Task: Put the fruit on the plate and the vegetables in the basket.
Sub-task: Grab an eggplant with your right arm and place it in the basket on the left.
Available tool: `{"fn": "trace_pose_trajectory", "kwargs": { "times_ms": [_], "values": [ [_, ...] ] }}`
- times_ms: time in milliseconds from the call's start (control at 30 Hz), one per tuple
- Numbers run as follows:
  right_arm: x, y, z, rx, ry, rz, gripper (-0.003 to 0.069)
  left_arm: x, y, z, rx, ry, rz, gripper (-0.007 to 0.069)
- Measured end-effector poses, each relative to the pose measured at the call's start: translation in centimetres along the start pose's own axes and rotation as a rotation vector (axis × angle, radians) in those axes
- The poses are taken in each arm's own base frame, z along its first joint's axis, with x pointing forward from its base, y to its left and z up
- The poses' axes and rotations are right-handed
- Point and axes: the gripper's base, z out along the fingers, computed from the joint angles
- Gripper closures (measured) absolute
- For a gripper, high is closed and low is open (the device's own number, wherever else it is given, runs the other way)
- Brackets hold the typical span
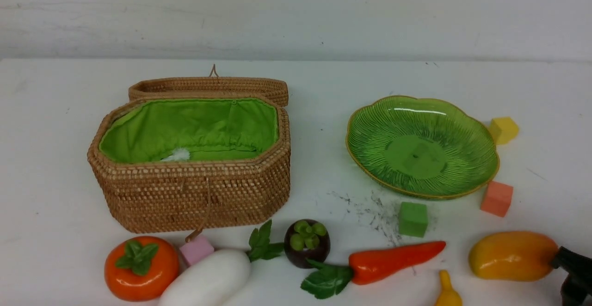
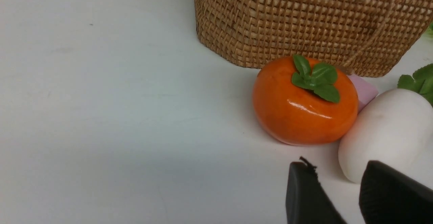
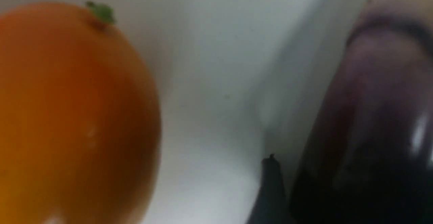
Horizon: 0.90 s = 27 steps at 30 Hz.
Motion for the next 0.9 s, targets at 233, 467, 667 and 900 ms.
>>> {"fn": "trace_pose_trajectory", "kwargs": {
  "times_ms": [233, 467, 667, 900],
  "values": [
    [0.2, 0.1, -1.2, -0.035, -0.022, -0.036, 0.0277, 0.0, 0.0, 0.0, 0.000, 0.000, 0.000, 0.0386],
    [0.5, -0.4, -6.6, -0.114, -0.208, -0.107, 0.0277, 0.0, 0.0, 0.0, 0.000, 0.000, 0.000, 0.0386],
    [0.8, 2.4, -17.4, -0.418, -0.563, -0.304, 0.0277, 0.0, 0.0, 0.0, 0.000, 0.000, 0.000, 0.0386],
    [5.0, 10.5, -28.6, -0.820, -0.818, -0.873, 0.0277, 0.0, 0.0, 0.0, 0.000, 0.000, 0.000, 0.0386]
  ]
}}
